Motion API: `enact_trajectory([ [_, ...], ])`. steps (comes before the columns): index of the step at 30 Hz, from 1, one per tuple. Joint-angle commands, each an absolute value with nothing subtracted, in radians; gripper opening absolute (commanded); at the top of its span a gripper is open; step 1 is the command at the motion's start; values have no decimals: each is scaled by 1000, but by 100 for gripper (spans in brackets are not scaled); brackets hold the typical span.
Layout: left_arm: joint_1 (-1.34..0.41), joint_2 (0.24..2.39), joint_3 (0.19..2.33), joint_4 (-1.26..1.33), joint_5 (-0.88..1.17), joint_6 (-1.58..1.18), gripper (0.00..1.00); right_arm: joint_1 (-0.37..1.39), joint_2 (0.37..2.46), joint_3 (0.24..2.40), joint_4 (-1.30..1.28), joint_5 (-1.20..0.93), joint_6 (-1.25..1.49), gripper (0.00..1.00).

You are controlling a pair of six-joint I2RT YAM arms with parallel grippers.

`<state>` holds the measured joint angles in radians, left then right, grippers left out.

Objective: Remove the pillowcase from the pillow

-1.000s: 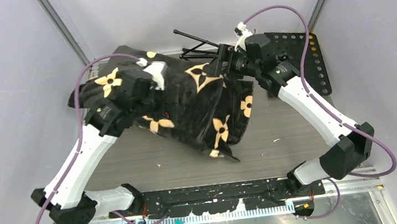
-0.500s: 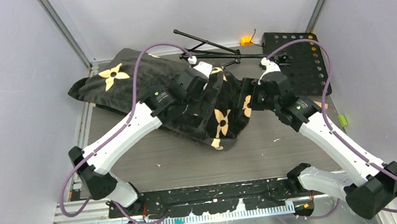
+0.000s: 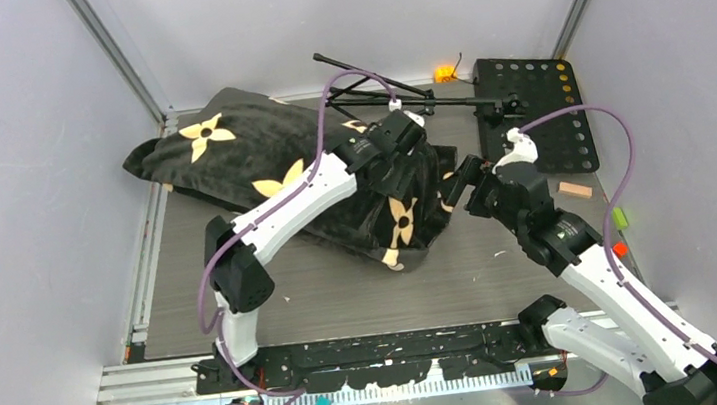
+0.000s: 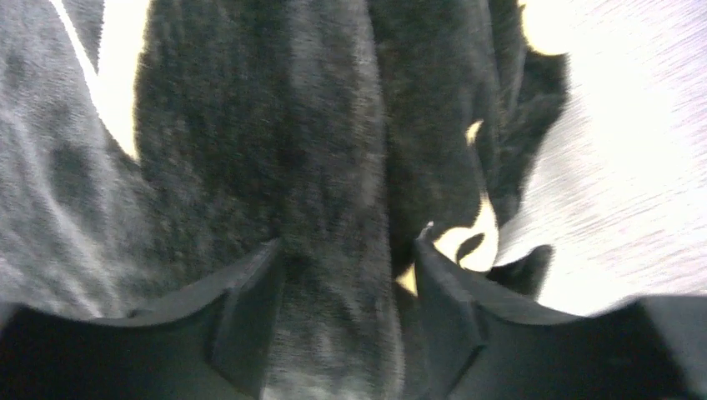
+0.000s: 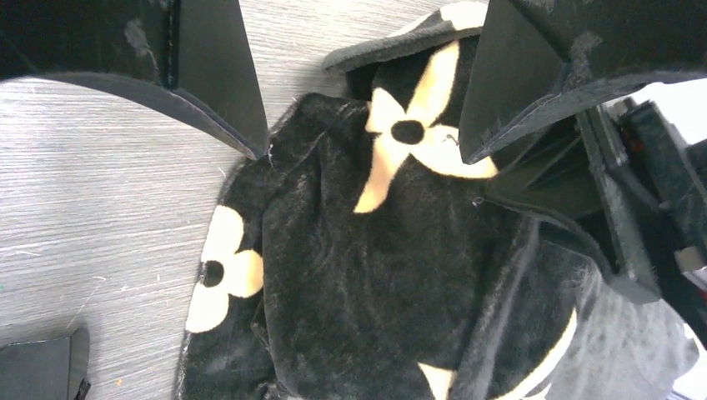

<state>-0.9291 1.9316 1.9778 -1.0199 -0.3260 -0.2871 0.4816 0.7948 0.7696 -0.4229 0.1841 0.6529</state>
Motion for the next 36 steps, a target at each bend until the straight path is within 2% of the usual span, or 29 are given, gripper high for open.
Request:
enact_trajectory([
  [1, -821, 1882, 1984, -1065, -316, -342, 51, 483, 812, 745, -325, 169, 711, 89],
  [7, -647, 1638, 1730, -862, -142, -415, 43, 482, 973, 752, -212, 16, 773, 90],
  [10, -528, 1518, 1573, -718, 56, -506, 28, 483, 1073, 817, -192, -48, 790, 90],
  [13, -448, 1478, 1502, -680, 148, -537, 9, 491, 1187, 931, -245, -49, 806, 90],
  [19, -440, 1473, 1481, -666, 249, -522, 12, 531, 1326, 1008, -129, -78, 903, 90],
  [23, -440, 1468, 1509, -729, 126, -477, 12, 551, 1401, 1041, -55, -112, 965, 90],
  [25, -439, 1465, 1525, -769, 38, -457, 10, 588, 1429, 1119, -119, -42, 944, 90],
  [27, -434, 1453, 1527, -791, -43, -441, 8, 649, 1456, 1217, -262, 129, 897, 92],
  [29, -419, 1432, 1518, -798, -100, -446, 2, 694, 1479, 1279, -341, 230, 901, 93],
  [36, -356, 1371, 1418, -742, -137, -470, 0, 727, 1525, 1290, -375, 300, 1028, 91],
])
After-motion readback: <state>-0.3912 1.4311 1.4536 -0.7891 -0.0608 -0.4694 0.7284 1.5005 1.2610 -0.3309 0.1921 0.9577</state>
